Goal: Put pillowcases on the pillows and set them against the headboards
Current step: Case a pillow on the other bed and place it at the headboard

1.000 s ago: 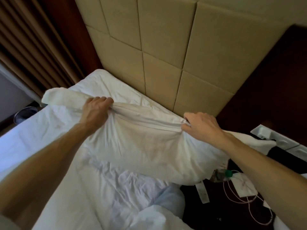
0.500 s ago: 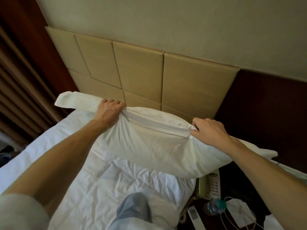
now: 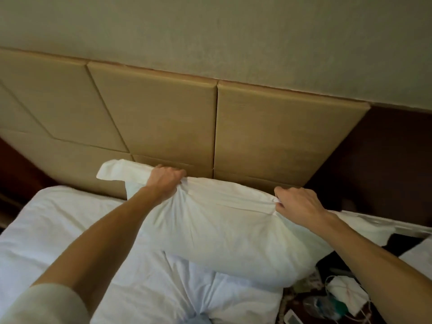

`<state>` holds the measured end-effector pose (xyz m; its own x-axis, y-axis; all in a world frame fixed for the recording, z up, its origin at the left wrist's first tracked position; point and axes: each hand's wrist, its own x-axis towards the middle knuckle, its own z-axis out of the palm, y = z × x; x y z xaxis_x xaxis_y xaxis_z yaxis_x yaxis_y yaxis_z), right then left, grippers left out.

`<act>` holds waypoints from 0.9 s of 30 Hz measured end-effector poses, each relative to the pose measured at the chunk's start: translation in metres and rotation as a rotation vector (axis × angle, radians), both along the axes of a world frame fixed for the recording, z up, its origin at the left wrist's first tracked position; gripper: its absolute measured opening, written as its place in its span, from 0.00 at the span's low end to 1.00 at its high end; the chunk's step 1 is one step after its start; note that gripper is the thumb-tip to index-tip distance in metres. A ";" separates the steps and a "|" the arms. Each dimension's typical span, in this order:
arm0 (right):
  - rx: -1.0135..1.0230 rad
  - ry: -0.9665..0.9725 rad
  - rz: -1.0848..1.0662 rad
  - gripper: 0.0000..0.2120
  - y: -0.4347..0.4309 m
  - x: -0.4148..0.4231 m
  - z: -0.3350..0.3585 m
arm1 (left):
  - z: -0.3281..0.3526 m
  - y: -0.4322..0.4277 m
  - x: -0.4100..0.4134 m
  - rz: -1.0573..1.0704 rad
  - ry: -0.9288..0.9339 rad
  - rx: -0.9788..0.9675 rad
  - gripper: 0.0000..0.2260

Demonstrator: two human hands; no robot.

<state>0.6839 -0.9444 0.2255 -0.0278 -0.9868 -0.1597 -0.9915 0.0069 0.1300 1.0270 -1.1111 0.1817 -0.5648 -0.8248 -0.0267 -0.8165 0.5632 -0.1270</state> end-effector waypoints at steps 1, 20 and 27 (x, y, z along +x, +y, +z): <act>0.001 0.015 -0.031 0.06 -0.005 0.000 -0.007 | -0.006 -0.011 -0.004 -0.019 -0.004 0.005 0.11; 0.011 0.037 -0.087 0.09 -0.010 -0.007 -0.066 | -0.077 0.054 0.002 0.095 0.279 -0.058 0.21; 0.168 -0.105 0.010 0.26 0.046 -0.014 -0.054 | -0.079 0.150 -0.013 0.288 0.216 0.090 0.19</act>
